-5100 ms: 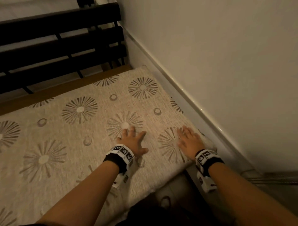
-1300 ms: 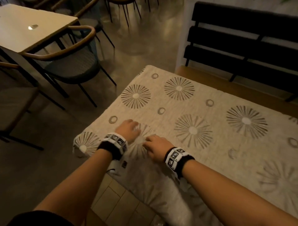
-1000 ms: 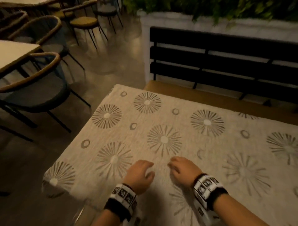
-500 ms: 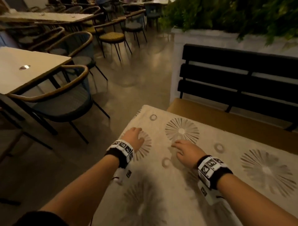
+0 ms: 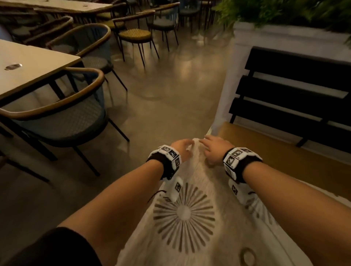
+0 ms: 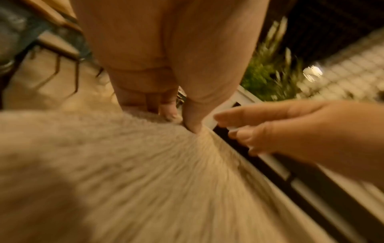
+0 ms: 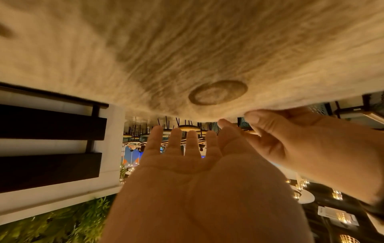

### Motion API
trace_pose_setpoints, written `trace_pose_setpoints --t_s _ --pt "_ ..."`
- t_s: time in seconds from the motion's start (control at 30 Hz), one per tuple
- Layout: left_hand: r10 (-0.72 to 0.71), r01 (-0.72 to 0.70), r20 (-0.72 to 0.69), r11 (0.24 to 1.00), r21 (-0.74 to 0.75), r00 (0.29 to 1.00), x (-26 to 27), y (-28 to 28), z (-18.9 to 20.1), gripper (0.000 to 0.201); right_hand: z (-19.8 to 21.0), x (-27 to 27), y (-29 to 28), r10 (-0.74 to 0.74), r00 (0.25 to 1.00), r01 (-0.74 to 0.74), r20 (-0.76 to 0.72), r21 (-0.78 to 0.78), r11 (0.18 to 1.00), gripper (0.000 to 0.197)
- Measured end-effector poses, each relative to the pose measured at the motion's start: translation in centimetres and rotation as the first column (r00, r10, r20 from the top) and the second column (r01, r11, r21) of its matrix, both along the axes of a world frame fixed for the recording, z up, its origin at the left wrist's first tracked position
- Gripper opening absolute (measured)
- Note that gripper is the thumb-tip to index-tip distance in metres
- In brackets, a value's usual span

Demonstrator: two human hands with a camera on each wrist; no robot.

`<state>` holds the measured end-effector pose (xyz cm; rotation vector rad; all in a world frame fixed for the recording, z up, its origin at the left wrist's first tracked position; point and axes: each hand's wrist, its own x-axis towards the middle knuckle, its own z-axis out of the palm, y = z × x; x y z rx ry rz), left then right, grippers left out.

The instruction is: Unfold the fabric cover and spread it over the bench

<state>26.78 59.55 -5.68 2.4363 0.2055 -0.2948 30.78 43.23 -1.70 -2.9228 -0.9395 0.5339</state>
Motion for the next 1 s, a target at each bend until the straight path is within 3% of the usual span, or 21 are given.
trace_pose_setpoints --t_s 0.17,0.23,0.3,0.43,0.57,0.67,0.73,0.83,0.93,1.0 --pt "0.168 -0.157 0.030 0.961 -0.228 0.985 0.3 1.4 -1.8 0.026 -2.7 1.5 2.5 0.039 0.997 -0.042 -0.068 -0.042 0.998 0.053" --pt "0.100 -0.099 0.002 0.983 -0.152 0.995 0.0 1.4 -1.4 0.025 -2.8 2.0 3.1 0.030 0.997 -0.034 -0.073 -0.053 0.998 0.052" --pt "-0.052 0.051 -0.085 0.999 -0.004 0.995 0.1 1.2 -1.1 0.026 -2.6 2.3 3.7 0.026 0.996 -0.032 -0.082 -0.069 0.997 0.048" --pt "-0.161 0.200 -0.219 0.965 0.168 0.962 -0.4 1.3 0.0 0.030 -2.5 2.5 4.6 0.042 0.996 -0.051 -0.081 -0.113 0.992 0.045" --pt "-0.180 0.194 -0.084 0.957 0.215 0.980 -1.0 0.7 1.6 0.036 -2.7 2.4 4.8 0.034 0.995 -0.047 -0.096 -0.143 0.989 0.050" --pt "-0.212 0.250 -0.211 0.953 0.172 0.954 -1.7 0.0 0.8 0.040 -2.5 1.7 4.3 0.008 0.995 -0.019 -0.096 -0.112 0.993 0.051" --pt "-0.216 0.298 -0.320 0.925 0.236 0.922 -2.3 0.0 0.8 0.054 -1.9 0.7 3.3 0.033 0.999 -0.037 -0.041 -0.088 0.995 0.055" --pt "-0.164 0.276 -0.345 0.911 0.306 0.924 -3.2 -0.6 1.1 0.058 -0.5 -2.2 1.3 0.098 0.995 -0.096 0.029 -0.054 0.994 0.059" --pt "-0.095 0.193 -0.248 0.893 0.407 0.964 -4.5 -3.1 2.8 0.067 0.6 -6.6 -1.6 0.039 0.999 -0.039 0.005 0.034 0.999 0.059" --pt "-0.164 0.223 -0.165 0.860 0.459 0.973 -5.5 -6.1 4.0 0.067 0.9 -9.3 -3.5 -0.009 0.999 0.012 -0.038 0.075 0.997 0.061"
